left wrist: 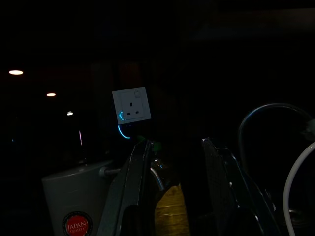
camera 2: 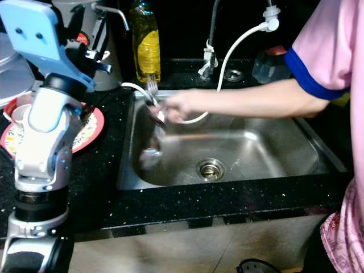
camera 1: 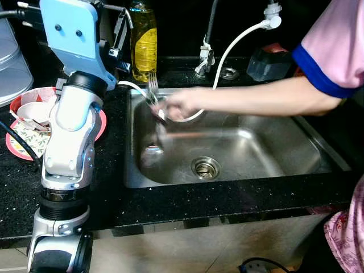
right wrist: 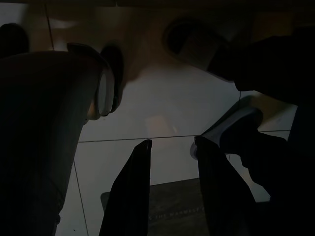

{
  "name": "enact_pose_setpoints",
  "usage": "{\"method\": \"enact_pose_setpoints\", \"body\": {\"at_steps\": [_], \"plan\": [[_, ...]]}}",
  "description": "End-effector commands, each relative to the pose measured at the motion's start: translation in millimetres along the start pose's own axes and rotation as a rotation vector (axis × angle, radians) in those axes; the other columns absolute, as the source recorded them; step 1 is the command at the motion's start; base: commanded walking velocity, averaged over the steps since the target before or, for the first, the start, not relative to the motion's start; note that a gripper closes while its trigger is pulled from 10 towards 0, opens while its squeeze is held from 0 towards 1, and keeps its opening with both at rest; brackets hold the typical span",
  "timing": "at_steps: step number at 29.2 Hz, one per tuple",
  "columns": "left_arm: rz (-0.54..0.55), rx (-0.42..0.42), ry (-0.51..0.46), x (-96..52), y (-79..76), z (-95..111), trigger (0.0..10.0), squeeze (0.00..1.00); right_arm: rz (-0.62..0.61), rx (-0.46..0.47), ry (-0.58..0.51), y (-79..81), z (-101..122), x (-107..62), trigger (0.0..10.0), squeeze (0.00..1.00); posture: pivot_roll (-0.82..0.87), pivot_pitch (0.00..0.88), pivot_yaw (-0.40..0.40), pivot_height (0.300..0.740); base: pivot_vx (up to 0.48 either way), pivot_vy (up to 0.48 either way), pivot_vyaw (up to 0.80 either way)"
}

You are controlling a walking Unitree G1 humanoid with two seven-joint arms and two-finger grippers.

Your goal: Kitchen organization

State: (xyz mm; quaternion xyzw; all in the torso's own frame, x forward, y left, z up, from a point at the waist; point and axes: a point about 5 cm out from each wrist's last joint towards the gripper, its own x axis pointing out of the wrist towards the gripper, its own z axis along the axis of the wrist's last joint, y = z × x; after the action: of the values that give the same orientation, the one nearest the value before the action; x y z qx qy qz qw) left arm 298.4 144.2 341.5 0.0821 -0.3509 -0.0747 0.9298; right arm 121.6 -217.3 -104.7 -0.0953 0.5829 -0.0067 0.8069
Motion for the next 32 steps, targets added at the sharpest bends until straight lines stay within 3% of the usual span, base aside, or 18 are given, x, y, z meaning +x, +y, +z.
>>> {"method": "enact_pose_setpoints", "body": {"at_steps": [1, 32], "plan": [[-0.009, -0.004, 0.015, 0.0, -4.1, -5.0, 10.0, 0.0, -0.009, -0.01, -0.003, -4.5, -0.9, -0.4, 10.0, 0.0, 0.21, 0.0, -0.028, 0.74, 0.0, 0.0, 0.0], [0.006, 0.012, 0.015, -2.7, -0.6, -3.1, 10.0, 0.0, 0.005, -0.016, -0.006, 0.2, 1.1, 0.0, 10.0, 0.0, 0.23, 0.0, -0.04, 0.74, 0.0, 0.0, 0.0]]}}
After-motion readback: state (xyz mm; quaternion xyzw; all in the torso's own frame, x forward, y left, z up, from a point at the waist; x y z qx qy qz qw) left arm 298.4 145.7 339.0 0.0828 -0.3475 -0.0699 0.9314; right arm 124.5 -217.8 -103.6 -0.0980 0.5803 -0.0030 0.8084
